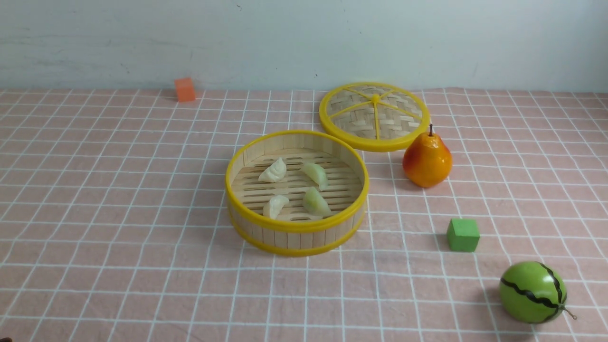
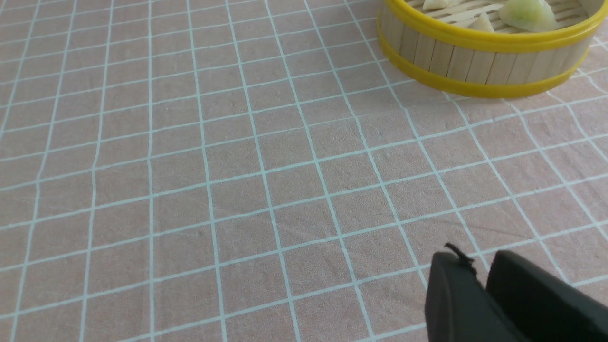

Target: Put the dumplings into the steamer on the table with the pink tablecloth.

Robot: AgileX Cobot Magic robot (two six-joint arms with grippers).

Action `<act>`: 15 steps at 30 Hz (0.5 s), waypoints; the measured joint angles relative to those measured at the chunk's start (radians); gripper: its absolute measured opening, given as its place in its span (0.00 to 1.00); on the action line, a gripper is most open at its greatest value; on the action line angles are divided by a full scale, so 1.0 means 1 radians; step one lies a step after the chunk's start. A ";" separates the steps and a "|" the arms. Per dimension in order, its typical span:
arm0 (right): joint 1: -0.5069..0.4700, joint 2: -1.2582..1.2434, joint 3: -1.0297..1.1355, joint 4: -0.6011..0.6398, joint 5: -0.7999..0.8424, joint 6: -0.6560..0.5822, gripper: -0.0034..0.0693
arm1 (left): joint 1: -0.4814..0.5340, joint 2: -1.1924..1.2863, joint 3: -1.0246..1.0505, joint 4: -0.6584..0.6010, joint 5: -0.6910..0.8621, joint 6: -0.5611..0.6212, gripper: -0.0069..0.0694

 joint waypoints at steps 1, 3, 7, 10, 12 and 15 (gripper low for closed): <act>-0.002 0.000 -0.002 0.000 0.016 0.000 0.04 | 0.000 0.000 0.000 0.000 0.000 0.000 0.22; -0.002 0.000 -0.004 0.000 0.025 0.000 0.04 | 0.000 0.000 0.000 0.000 0.000 0.000 0.22; -0.002 0.000 -0.006 0.003 0.035 0.000 0.05 | 0.000 0.000 0.000 0.000 0.000 0.000 0.23; -0.002 0.000 -0.006 0.003 0.035 0.000 0.05 | 0.000 0.000 0.000 0.000 0.000 0.000 0.23; -0.002 0.000 -0.006 0.003 0.035 0.000 0.05 | 0.000 0.000 0.000 0.000 0.000 0.000 0.23; -0.002 0.000 -0.006 0.003 0.035 0.000 0.05 | 0.000 0.000 0.000 0.000 0.000 0.000 0.23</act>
